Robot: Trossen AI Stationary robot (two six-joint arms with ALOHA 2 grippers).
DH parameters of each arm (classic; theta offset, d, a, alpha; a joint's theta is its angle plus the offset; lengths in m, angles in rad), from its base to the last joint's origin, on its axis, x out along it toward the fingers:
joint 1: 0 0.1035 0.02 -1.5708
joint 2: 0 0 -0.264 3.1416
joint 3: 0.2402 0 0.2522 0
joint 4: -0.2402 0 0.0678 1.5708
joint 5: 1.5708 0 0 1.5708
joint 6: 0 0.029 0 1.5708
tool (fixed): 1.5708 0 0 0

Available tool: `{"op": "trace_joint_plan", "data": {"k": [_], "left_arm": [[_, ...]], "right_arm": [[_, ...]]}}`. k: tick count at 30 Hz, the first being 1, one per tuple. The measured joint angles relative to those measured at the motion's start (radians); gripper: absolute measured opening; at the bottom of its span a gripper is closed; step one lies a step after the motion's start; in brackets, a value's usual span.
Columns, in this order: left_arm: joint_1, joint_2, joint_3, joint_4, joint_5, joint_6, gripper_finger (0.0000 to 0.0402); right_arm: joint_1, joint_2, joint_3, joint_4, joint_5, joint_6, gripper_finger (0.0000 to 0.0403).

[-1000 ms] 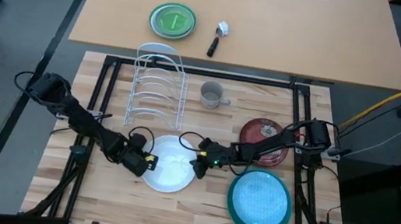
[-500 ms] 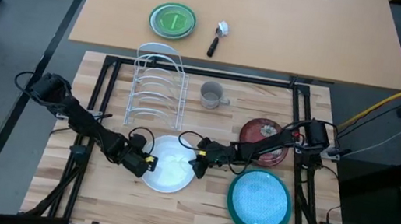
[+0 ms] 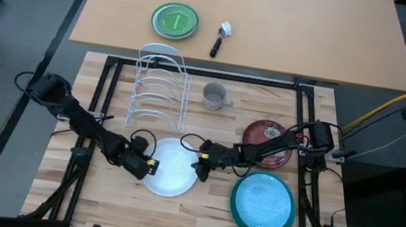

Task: Sort dishes
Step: Put the white plate into the dish rack

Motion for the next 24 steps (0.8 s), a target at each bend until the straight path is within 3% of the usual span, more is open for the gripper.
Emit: {"op": "trace_joint_plan", "data": {"k": [8, 24], "left_arm": [[-0.001, -0.085, 0.000, -0.021, -0.022, 0.043, 0.0031], [-0.062, -0.192, 0.000, -0.003, -0.142, 0.298, 0.0042]], "right_arm": [[0.005, -0.006, 0.002, -0.041, 0.016, -0.028, 0.0126], [0.005, -0.009, 0.006, -0.042, 0.025, -0.090, 0.0126]]}}
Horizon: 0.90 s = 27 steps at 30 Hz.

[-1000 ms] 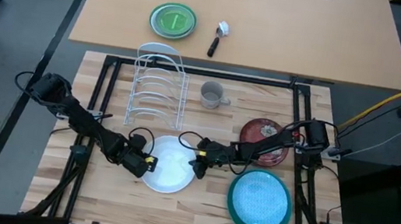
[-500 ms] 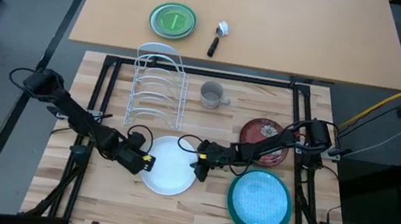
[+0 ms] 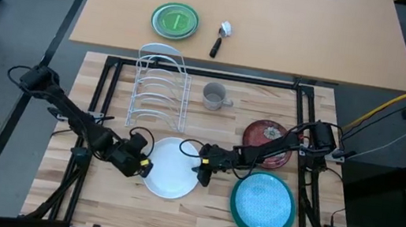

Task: Sort dishes
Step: Put the white plate into the dish rack

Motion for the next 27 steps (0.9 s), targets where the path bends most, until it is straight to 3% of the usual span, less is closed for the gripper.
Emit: {"op": "trace_joint_plan", "data": {"k": [19, 27], "left_arm": [[-0.001, 0.008, -0.008, 0.019, 0.008, 0.037, 0.0050], [0.004, 0.018, -0.008, 0.065, -0.007, 0.091, 0.0127]], "right_arm": [[0.017, 0.000, 0.000, 0.027, 0.010, -0.037, 0.0127], [0.017, 0.002, 0.004, 0.071, 0.014, -0.086, 0.0126]]}}
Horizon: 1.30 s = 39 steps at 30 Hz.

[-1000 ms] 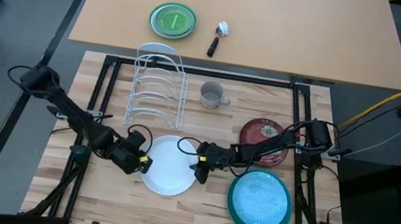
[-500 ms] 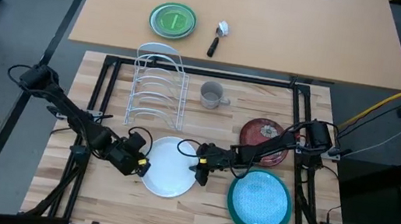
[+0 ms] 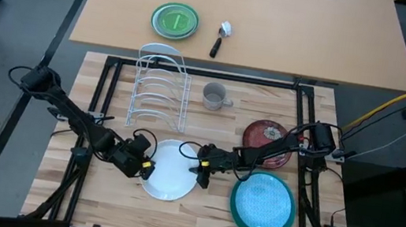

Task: Sort dishes
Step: Put the white plate into the dish rack

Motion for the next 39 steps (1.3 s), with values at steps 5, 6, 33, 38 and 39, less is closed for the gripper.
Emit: {"op": "trace_joint_plan", "data": {"k": [5, 6, 33, 38, 39], "left_arm": [[0.017, 0.018, 0.002, 0.040, -0.001, 0.005, 0.0150], [0.021, 0.018, 0.002, 0.047, 0.001, 0.014, 0.0147], [-0.029, -0.098, 0.011, 0.026, -0.082, 0.189, 0.0050], [-0.030, -0.164, 0.011, -0.049, -0.086, 0.193, 0.0050], [-0.030, -0.174, 0.011, -0.051, -0.090, 0.206, 0.0050]], "right_arm": [[0.000, 0.000, 0.004, 0.039, -0.004, -0.013, 0.0126], [0.001, 0.000, 0.004, 0.042, -0.004, -0.013, 0.0126], [-0.003, -0.144, 0.001, -0.031, 0.076, -0.281, 0.0127], [-0.001, -0.265, 0.000, -0.190, 0.156, -0.342, 0.0127], [-0.001, -0.290, 0.000, -0.231, 0.178, -0.350, 0.0127]]}}
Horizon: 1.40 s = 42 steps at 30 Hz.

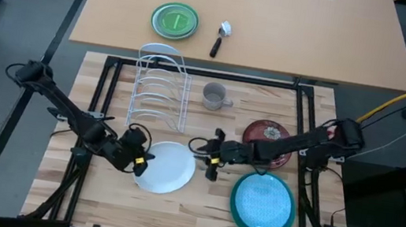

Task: Sort dishes
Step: Put the white plate into the dish rack

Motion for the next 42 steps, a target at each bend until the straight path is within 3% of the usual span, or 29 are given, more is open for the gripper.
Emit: {"op": "trace_joint_plan", "data": {"k": [6, 14, 22, 28, 39, 42], "left_arm": [[-0.004, -0.052, 0.038, 0.025, -0.048, 0.175, 0.0050], [-0.001, -0.117, 0.210, 0.025, -0.165, 0.543, 0.0050], [0.017, -0.207, 0.355, 0.026, -0.403, 0.927, 0.0050], [0.089, -0.281, 0.377, 0.028, -0.531, 1.163, 0.0050], [0.338, -0.350, 0.377, 0.030, -0.542, 1.533, 0.0050], [0.399, -0.350, 0.377, 0.028, -0.503, 1.632, 0.0050]], "right_arm": [[0.000, -0.154, -0.001, -0.128, 0.100, -0.072, 0.0127], [0.001, -0.367, -0.002, -0.141, 0.151, -0.206, 0.0127], [0.001, -0.560, -0.003, -0.137, 0.136, -0.331, 0.0127], [0.001, -0.645, -0.003, -0.143, 0.133, -0.408, 0.0127], [0.001, -0.657, -0.003, -0.145, 0.133, -0.490, 0.0127], [0.001, -0.657, -0.003, -0.144, 0.133, -0.491, 0.0127]]}}
